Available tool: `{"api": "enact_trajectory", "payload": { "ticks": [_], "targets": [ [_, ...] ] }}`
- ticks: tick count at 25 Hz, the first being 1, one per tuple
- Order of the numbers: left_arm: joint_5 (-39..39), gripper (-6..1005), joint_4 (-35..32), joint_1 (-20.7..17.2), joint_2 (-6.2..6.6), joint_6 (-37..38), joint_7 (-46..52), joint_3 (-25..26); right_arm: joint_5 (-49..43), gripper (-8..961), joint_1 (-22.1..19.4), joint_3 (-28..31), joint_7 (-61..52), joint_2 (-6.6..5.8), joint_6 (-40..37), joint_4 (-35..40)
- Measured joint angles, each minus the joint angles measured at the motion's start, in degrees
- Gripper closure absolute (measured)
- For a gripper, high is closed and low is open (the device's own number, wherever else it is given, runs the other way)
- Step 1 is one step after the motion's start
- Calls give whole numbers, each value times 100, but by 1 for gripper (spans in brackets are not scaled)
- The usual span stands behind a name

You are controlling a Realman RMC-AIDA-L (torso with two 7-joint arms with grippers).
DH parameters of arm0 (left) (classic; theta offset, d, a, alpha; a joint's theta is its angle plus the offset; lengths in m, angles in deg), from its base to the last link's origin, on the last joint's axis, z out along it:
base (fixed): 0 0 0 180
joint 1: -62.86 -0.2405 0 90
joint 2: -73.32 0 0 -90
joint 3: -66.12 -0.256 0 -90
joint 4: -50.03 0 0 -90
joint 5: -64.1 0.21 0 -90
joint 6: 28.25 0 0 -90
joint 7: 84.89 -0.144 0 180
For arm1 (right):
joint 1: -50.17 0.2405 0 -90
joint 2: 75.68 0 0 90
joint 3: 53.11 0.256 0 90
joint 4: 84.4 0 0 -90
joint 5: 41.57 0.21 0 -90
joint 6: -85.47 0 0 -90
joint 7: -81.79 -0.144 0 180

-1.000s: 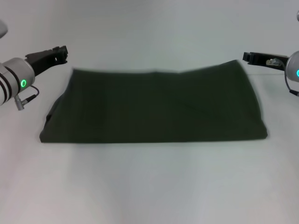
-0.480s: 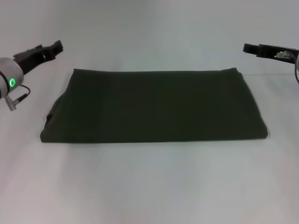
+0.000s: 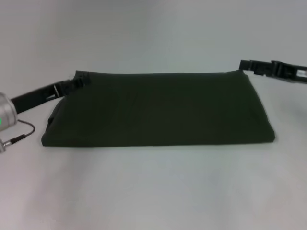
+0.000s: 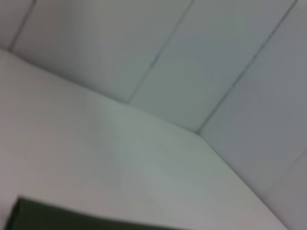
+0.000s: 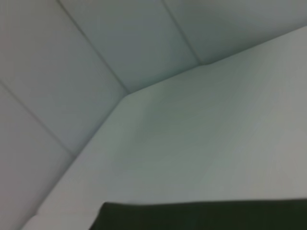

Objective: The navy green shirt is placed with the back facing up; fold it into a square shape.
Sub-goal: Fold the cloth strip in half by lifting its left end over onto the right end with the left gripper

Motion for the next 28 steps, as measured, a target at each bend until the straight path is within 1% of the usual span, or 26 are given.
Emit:
{"api": "enact_trajectory", "payload": {
  "ticks": [1, 4, 8, 15, 20, 25, 28],
  "targets": [
    [160, 173, -280, -182, -49, 299, 324, -51, 47, 168, -62, 0, -6, -12, -148, 0],
    [411, 167, -443, -322, -90, 509, 603, -18, 114, 168, -214, -16, -7, -9, -333, 3],
    [705, 166, -453, -408, -110, 423, 831, 6, 119, 167, -317, -44, 64, 45, -382, -7],
    [866, 168, -425, -618, -223, 55, 833, 5, 94, 178, -376, -63, 136, 98, -401, -55],
    [957, 168, -455, -719, -245, 108, 960, 8, 87, 178, -380, -79, 136, 105, -373, -54],
    [1427, 169, -463, -670, -236, 116, 1337, 5, 83, 178, -362, -148, 136, 103, -364, -56],
    [1546, 168, -471, -656, -224, 53, 1424, 4, 82, 177, -357, -166, 137, 104, -360, -59]
  ]
}}
